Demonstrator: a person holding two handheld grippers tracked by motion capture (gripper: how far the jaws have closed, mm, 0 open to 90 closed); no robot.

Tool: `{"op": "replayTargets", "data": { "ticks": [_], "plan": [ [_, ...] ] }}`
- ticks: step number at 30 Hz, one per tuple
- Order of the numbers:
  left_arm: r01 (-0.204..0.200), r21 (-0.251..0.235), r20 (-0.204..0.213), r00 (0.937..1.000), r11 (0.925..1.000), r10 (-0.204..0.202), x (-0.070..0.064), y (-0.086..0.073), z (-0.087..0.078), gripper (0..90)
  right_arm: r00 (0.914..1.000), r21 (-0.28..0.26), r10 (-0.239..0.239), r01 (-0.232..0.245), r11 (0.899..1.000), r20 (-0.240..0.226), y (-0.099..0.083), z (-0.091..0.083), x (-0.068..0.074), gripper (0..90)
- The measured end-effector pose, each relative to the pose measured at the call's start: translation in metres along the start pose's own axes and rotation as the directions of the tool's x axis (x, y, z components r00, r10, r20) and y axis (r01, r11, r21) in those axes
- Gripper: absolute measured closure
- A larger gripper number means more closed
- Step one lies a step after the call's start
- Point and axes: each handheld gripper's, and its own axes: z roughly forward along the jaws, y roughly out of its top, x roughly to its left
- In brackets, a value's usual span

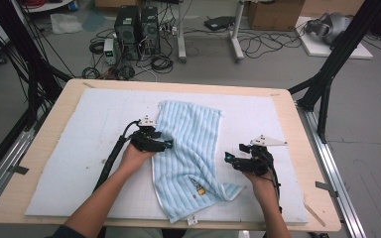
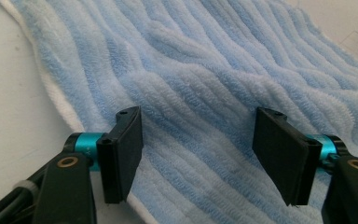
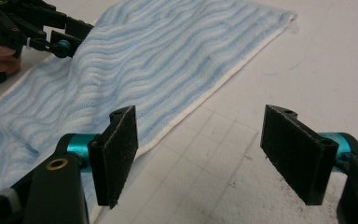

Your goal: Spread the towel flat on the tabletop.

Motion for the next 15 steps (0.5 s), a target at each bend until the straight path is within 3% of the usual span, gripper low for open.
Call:
{"op": "replayTargets", "data": {
  "ticks": [3, 5, 7, 15],
  "plan": [
    [-0.045, 0.014, -0.025, 0.9987, 0.9989, 0.045, -0.001, 0.0, -0.002, 53.3, 1.0, 0.003, -0.005, 0.005, 1.0, 0.0, 0.0, 0.001, 0.0, 26.9],
    [-0.083, 0.022, 0.0, 0.9966, 0.9963, 0.083, -0.001, 0.0, -0.004, 74.3, 1.0, 0.003, -0.003, 0.003, 1.0, 0.0, 0.0, 0.001, 0.001, 27.0],
    [-0.11, 0.024, 0.012, 0.9939, 0.9937, 0.11, -0.001, 0.0, -0.005, 84.0, 1.0, 0.003, 0.0, 0.0, 1.0, -0.002, 0.0, 0.001, 0.001, 27.0],
    [-0.073, 0.01, -0.008, 0.9973, 0.9973, 0.074, 0.016, 0.0, -0.016, 85.8, 1.0, -0.002, 0.008, -0.008, 1.0, -0.002, -0.001, 0.0, 0.0, 27.0]
  ]
}}
